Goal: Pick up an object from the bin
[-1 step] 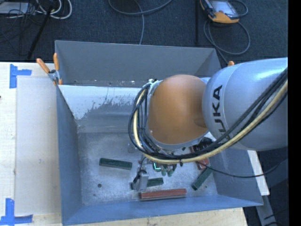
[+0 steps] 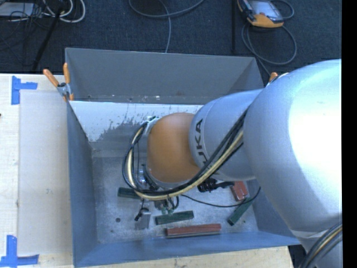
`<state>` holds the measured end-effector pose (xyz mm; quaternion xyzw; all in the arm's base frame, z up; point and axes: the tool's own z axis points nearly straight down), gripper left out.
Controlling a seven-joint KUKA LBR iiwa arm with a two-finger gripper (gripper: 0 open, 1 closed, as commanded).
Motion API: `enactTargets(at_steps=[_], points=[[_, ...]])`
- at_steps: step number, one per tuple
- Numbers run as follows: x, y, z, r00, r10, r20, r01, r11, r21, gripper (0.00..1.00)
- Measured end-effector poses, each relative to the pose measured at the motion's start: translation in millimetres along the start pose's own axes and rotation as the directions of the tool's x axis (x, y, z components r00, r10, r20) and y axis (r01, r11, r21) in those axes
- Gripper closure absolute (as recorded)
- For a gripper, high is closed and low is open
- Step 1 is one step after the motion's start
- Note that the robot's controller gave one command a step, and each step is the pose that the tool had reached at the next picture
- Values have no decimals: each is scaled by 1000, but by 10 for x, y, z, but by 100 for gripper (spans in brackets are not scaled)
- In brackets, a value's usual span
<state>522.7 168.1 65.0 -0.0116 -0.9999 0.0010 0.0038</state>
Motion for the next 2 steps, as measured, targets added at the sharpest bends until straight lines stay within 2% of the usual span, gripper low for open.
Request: enactTargets(at_steps=[1, 2], points=[[-16, 0, -45, 1000, 5, 5, -5, 1000, -2, 100], [-242, -239, -1506, 977, -215, 16, 215, 977, 0, 100]])
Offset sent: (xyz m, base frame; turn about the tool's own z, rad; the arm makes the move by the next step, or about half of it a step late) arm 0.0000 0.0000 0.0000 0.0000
